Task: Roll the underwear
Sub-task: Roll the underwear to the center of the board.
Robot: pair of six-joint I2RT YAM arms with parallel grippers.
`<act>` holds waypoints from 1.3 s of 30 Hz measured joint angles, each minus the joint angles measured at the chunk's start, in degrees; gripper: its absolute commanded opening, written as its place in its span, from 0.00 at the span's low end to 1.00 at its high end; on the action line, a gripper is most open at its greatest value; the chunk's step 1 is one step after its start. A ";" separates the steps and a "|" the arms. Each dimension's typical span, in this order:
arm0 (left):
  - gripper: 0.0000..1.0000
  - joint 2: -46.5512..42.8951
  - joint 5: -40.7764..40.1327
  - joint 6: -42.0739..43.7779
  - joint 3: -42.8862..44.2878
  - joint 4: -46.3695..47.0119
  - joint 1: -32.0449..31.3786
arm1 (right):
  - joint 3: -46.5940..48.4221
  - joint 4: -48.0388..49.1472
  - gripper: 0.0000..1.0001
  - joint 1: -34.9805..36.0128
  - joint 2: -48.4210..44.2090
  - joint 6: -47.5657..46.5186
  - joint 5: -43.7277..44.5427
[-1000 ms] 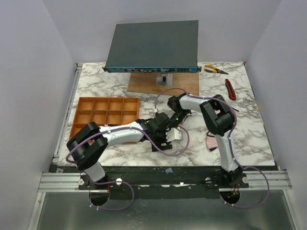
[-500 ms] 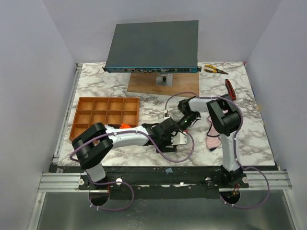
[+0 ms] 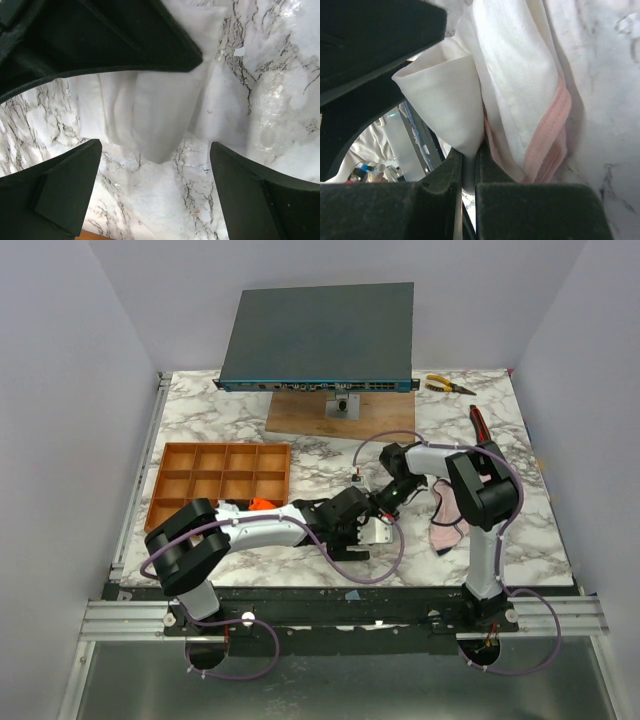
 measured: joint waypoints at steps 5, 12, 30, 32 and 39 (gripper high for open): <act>0.91 -0.44 1.42 1.31 -0.79 0.96 -0.09 | 5.07 -3.65 0.01 -0.09 3.08 -1.16 1.03; 0.91 0.11 0.37 5.46 -0.87 4.28 -1.68 | 10.25 -9.88 0.01 -0.11 7.76 -3.78 0.55; 0.66 3.82 -1.64 8.81 0.74 6.97 -2.75 | 11.85 -12.76 0.01 -0.48 9.97 -6.80 -1.11; 0.64 4.50 -0.70 8.83 1.66 5.90 -2.84 | 11.85 -12.79 0.01 -0.48 9.97 -6.93 -1.11; 0.57 7.52 2.80 8.22 6.40 0.90 -2.54 | 11.85 -13.27 0.01 -0.48 10.01 -7.32 -1.09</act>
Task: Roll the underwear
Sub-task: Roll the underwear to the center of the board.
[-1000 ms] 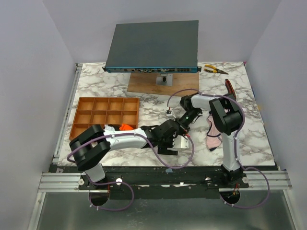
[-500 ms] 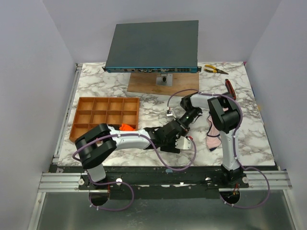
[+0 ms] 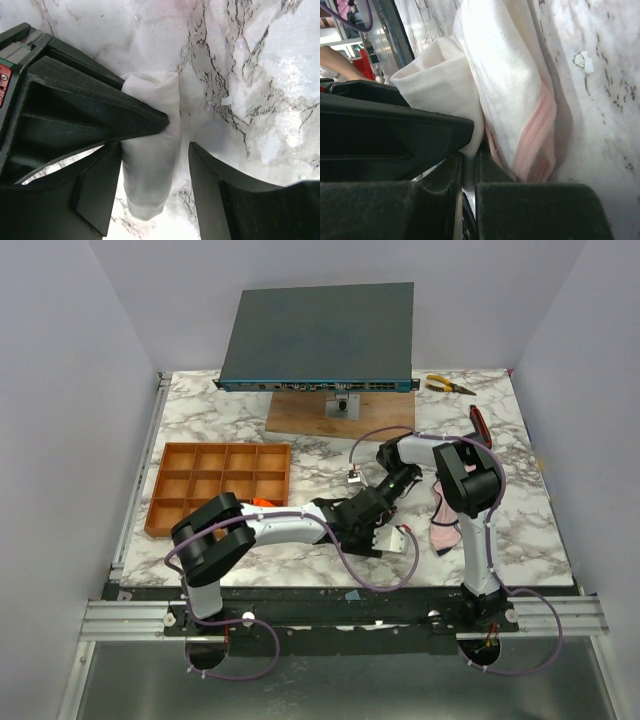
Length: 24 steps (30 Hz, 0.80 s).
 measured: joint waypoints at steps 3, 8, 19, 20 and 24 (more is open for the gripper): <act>0.58 0.68 1.55 -0.50 1.18 -1.55 0.66 | -0.02 -0.15 0.01 -0.02 0.00 -0.35 0.04; 0.71 0.98 4.20 -1.33 1.55 -1.79 2.16 | -0.20 -0.33 0.01 -0.42 0.00 -1.29 0.00; 0.64 1.46 7.41 -2.69 2.25 -1.97 4.00 | -2.64 -2.34 0.01 -1.57 -0.02 -2.84 0.02; 0.62 1.55 7.67 -2.67 2.34 -2.14 4.00 | -2.58 -2.38 0.01 -1.62 -0.02 -2.89 0.07; 0.50 2.71 9.53 -2.86 3.89 -3.93 3.96 | -2.08 -2.99 0.03 -1.60 0.33 -3.19 0.15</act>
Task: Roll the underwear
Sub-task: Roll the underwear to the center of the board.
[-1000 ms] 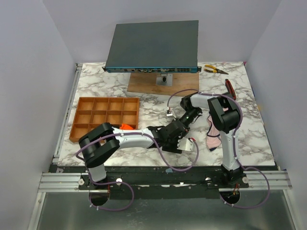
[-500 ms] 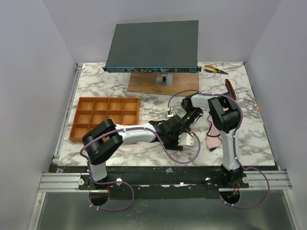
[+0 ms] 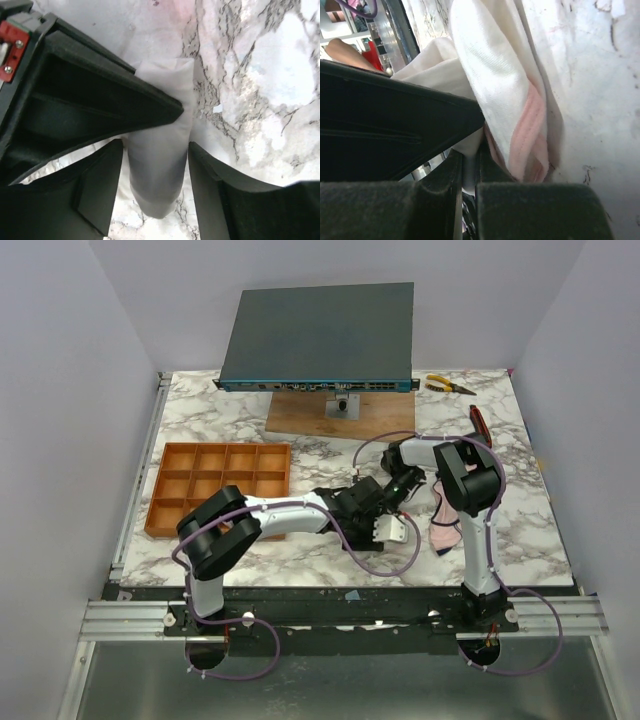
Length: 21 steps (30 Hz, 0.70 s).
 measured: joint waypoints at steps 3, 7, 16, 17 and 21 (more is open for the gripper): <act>0.36 1.09 1.64 -0.04 1.40 -1.42 -0.22 | 0.20 -0.17 0.07 -0.02 0.13 0.00 0.09; 0.04 2.78 3.15 -0.31 3.58 -3.23 -0.24 | 0.17 -0.44 0.13 -0.63 0.13 0.22 0.46; 0.00 5.11 9.97 -1.11 6.91 -5.66 2.32 | -3.74 3.21 0.28 -2.86 -3.17 3.58 0.50; 0.00 5.51 10.99 -1.31 7.41 -6.16 2.75 | -4.48 4.22 0.29 -3.04 -4.00 4.17 0.59; 0.00 7.63 16.46 -2.19 10.03 -8.90 5.09 | -7.56 8.24 0.33 -4.04 -7.61 6.14 0.87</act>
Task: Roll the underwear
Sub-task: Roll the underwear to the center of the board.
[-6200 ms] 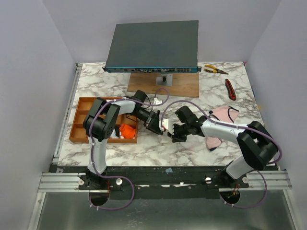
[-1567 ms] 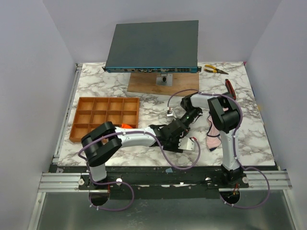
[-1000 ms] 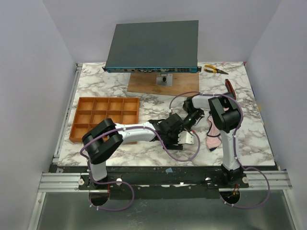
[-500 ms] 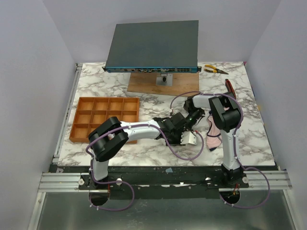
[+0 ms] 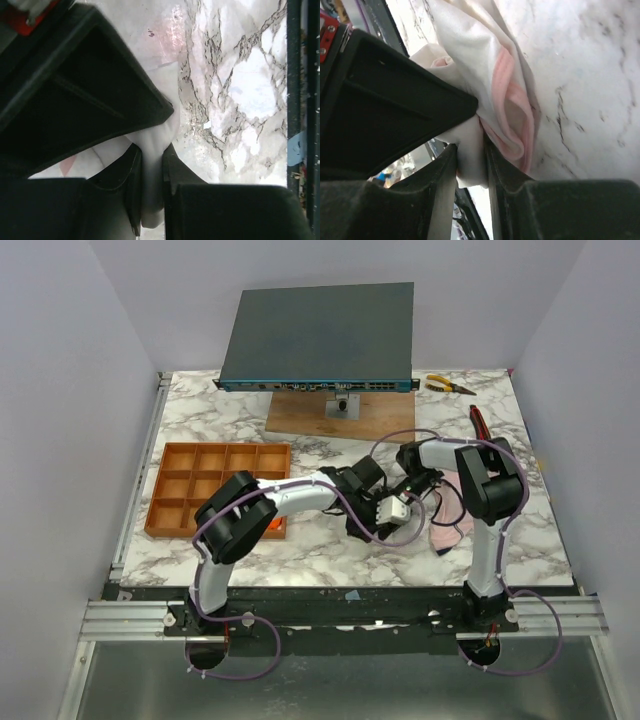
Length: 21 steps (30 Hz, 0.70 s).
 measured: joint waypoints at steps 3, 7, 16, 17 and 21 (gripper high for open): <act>0.00 1.97 4.37 -0.52 2.36 -2.29 1.81 | -1.84 2.67 0.35 -1.03 -2.40 1.38 0.33; 0.00 4.22 9.57 -1.40 4.63 -4.44 4.04 | -4.15 6.51 0.35 -2.21 -5.95 2.91 1.55; 0.00 8.04 16.57 -2.71 8.37 -8.48 6.84 | -10.12 16.13 0.36 -3.63 -14.91 4.87 5.40; 0.00 8.68 17.73 -2.73 8.94 -9.46 7.17 | -10.78 17.05 0.36 -3.87 -15.91 4.94 6.19; 0.00 10.03 20.26 -2.16 10.16 -11.82 7.39 | -13.07 19.78 0.38 -4.52 -18.71 4.90 9.29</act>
